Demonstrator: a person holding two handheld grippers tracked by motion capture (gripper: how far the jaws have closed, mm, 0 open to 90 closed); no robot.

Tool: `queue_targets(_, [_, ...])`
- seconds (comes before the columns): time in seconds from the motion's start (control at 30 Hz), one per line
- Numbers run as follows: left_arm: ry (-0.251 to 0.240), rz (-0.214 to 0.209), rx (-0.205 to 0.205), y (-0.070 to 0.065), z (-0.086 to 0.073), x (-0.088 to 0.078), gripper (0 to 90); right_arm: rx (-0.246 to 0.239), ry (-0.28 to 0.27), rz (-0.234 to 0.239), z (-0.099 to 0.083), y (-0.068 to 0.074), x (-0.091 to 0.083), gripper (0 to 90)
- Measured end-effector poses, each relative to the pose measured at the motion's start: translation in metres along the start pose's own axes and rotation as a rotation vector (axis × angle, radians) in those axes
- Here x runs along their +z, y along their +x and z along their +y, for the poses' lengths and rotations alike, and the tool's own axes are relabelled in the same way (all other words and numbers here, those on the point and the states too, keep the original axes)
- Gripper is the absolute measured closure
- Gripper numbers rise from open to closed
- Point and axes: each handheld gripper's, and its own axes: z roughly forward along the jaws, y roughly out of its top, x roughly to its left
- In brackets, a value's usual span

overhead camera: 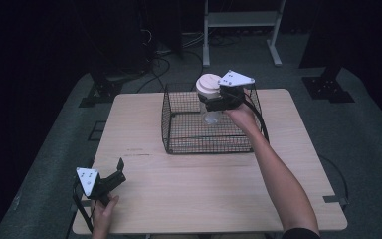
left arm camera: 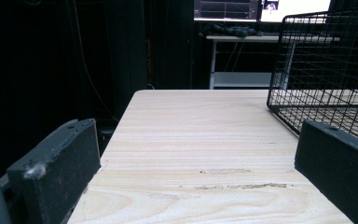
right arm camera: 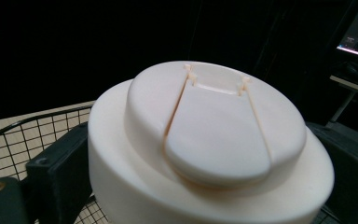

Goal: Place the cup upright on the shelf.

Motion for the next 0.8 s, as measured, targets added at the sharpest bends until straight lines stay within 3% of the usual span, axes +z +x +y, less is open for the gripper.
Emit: queue_targets(0.8, [-0.001, -0.001, 0.004, 0.0, 0.0, 0.0, 0.0, 0.026, 0.056, 0.009, -0.037, 0.0, 0.022, 3.9])
